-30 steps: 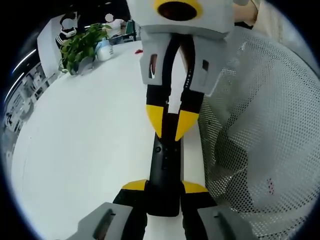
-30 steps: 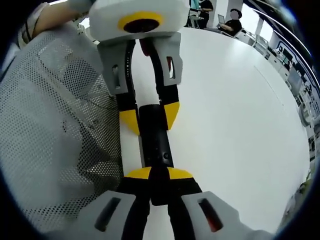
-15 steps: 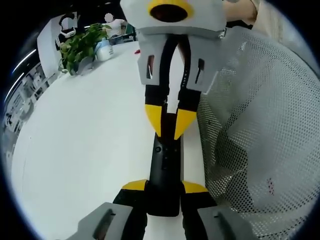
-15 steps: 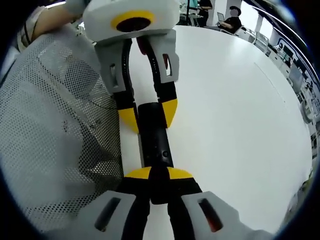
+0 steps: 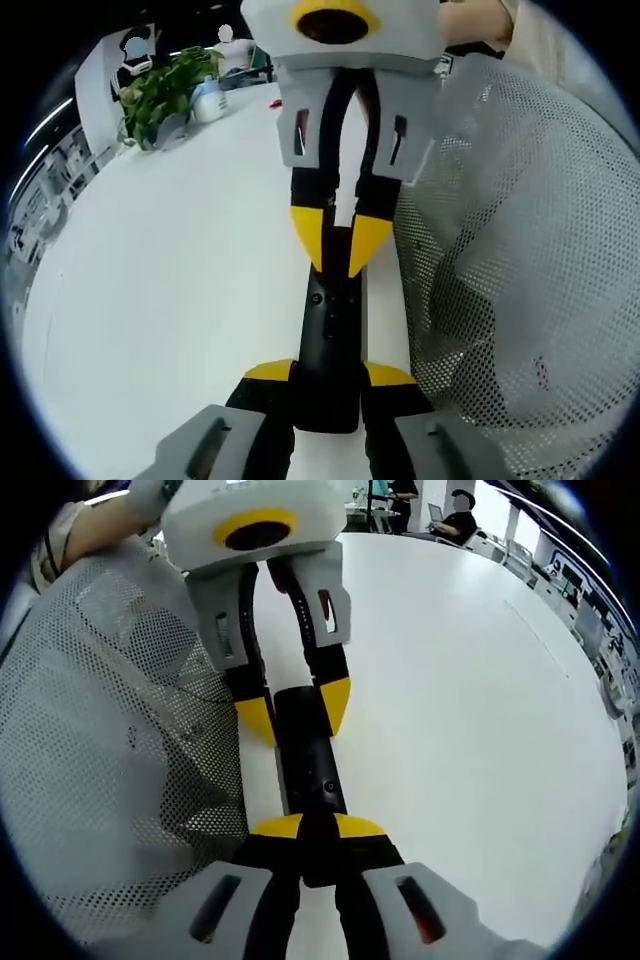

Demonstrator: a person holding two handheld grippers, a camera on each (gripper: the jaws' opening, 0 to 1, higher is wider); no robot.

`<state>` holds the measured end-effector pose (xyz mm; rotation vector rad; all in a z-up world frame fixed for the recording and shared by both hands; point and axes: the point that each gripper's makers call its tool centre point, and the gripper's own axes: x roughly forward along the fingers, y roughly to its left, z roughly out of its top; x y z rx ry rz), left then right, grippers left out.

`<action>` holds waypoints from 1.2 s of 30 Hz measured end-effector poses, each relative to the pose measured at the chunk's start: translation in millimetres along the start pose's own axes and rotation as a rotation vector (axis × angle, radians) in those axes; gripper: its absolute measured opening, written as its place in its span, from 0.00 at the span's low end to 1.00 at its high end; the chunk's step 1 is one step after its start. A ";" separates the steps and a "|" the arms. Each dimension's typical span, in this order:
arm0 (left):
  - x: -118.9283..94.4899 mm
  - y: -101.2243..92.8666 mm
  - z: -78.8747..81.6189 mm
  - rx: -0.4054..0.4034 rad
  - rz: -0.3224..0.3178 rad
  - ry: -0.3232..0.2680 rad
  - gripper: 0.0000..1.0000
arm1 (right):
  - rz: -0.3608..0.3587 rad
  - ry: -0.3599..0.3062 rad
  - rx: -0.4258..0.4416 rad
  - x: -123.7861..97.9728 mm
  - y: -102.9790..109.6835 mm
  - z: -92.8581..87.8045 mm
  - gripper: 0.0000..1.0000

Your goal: Press the specified remote control buttons in sequence, fully releasing each button before pressing the next.

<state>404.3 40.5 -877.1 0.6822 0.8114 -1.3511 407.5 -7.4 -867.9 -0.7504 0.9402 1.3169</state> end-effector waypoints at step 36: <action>0.4 0.0 0.0 0.012 0.001 0.011 0.25 | -0.024 0.044 0.029 -2.4 0.1 -6.9 0.07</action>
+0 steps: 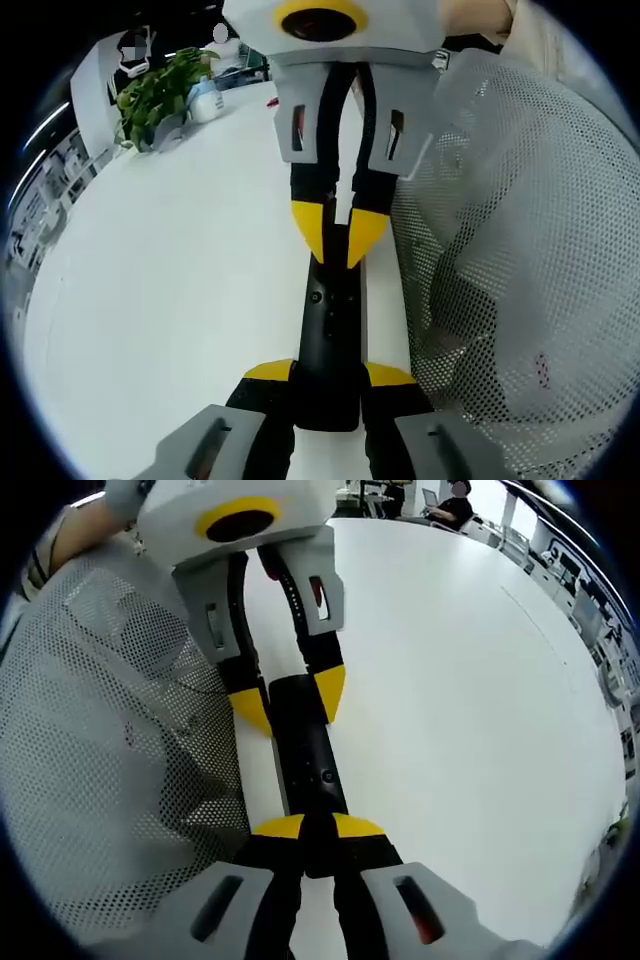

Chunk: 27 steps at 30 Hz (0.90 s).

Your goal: Press the specified remote control buttons in sequence, fully releasing each button before pressing the next.

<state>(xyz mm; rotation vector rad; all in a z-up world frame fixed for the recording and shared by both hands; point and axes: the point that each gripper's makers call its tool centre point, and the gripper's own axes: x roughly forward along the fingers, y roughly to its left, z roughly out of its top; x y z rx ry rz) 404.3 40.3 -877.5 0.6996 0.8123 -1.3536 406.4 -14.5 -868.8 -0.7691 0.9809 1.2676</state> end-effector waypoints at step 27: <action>-0.3 -0.2 -0.2 -0.002 -0.002 -0.004 0.25 | -0.055 0.036 -0.046 -1.1 -4.2 -5.4 0.00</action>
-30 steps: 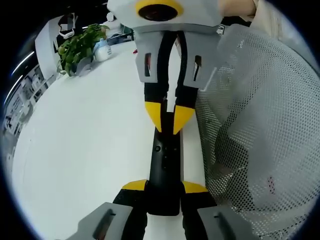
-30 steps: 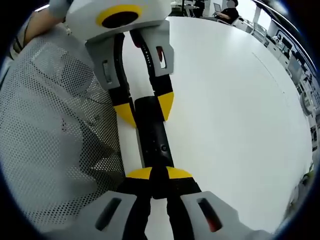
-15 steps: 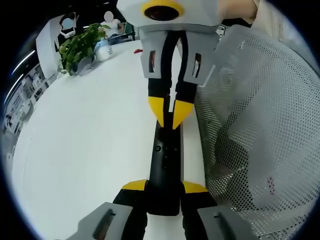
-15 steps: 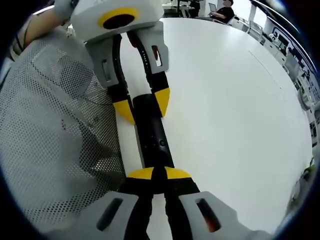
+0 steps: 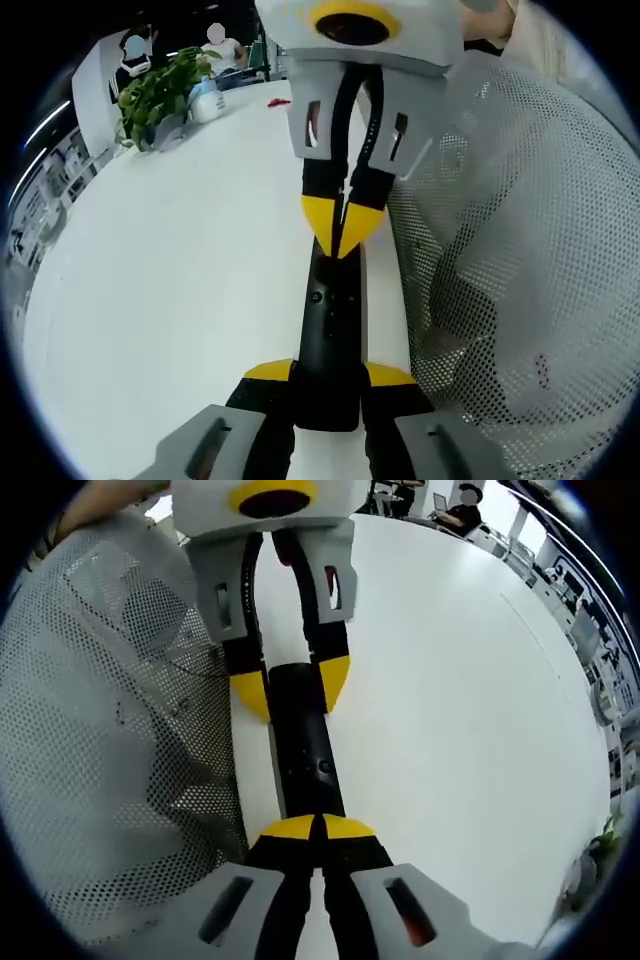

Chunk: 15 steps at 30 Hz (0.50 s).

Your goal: Press the specified remote control buttons in sequence, fully releasing each button before pressing the next.

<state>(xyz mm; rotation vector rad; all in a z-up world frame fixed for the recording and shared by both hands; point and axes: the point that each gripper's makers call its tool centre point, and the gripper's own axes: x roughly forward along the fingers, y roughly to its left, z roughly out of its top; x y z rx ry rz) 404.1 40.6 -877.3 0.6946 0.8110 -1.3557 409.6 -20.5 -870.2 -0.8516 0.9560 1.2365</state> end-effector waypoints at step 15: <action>-0.2 -0.3 0.1 0.003 -0.001 -0.003 0.25 | -0.075 -0.050 -0.012 -1.8 2.1 2.0 0.00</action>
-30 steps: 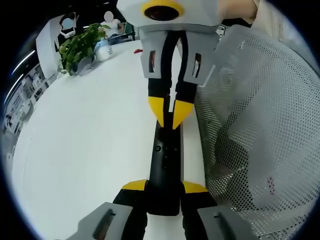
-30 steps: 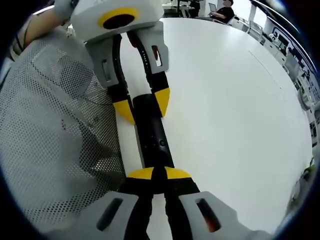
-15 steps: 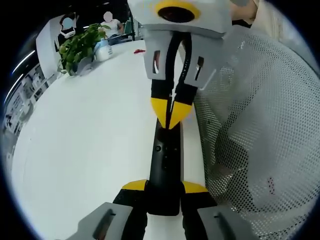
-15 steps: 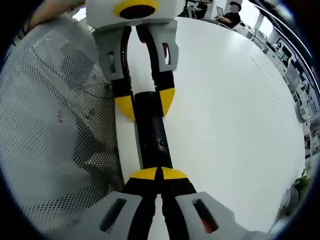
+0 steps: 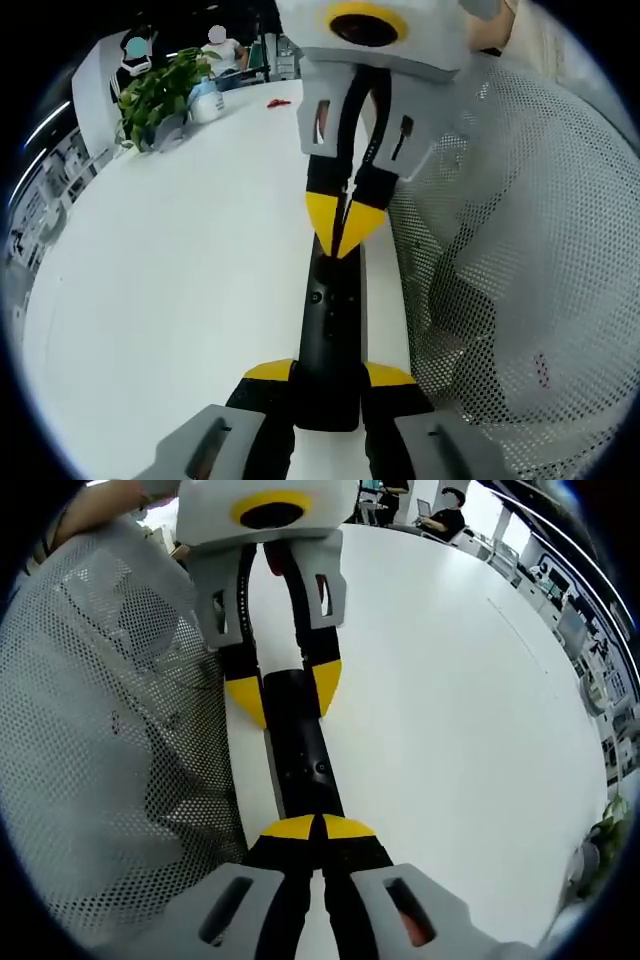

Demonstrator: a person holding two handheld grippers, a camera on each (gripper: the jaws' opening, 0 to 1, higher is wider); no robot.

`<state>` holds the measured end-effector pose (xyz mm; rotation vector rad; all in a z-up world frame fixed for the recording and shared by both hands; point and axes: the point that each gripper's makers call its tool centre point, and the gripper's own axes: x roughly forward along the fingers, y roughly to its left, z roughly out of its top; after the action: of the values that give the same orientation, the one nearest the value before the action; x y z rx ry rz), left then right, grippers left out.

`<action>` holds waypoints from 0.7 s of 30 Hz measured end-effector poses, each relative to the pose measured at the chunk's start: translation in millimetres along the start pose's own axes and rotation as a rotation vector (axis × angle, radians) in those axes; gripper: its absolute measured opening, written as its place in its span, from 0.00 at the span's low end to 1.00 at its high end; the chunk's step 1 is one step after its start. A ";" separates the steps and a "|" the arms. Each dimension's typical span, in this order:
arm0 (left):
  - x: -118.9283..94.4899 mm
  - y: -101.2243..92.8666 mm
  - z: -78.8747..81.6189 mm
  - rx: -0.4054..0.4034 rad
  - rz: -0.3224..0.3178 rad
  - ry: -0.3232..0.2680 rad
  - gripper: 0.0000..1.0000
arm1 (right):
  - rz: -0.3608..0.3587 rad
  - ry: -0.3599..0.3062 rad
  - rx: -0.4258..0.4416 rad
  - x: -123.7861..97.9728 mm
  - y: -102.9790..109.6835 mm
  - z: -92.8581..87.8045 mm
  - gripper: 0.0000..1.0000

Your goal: Press the specified remote control buttons in sequence, fully releasing each button before pressing the next.

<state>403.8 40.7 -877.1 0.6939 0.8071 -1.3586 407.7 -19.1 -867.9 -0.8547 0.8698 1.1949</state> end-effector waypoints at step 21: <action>0.5 0.1 -0.3 0.000 -0.002 0.001 0.25 | 0.012 -0.033 -0.208 12.6 19.6 25.8 0.00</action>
<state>403.8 40.7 -877.6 0.6943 0.8084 -1.3603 393.1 12.3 -870.2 -0.9954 0.7329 1.3223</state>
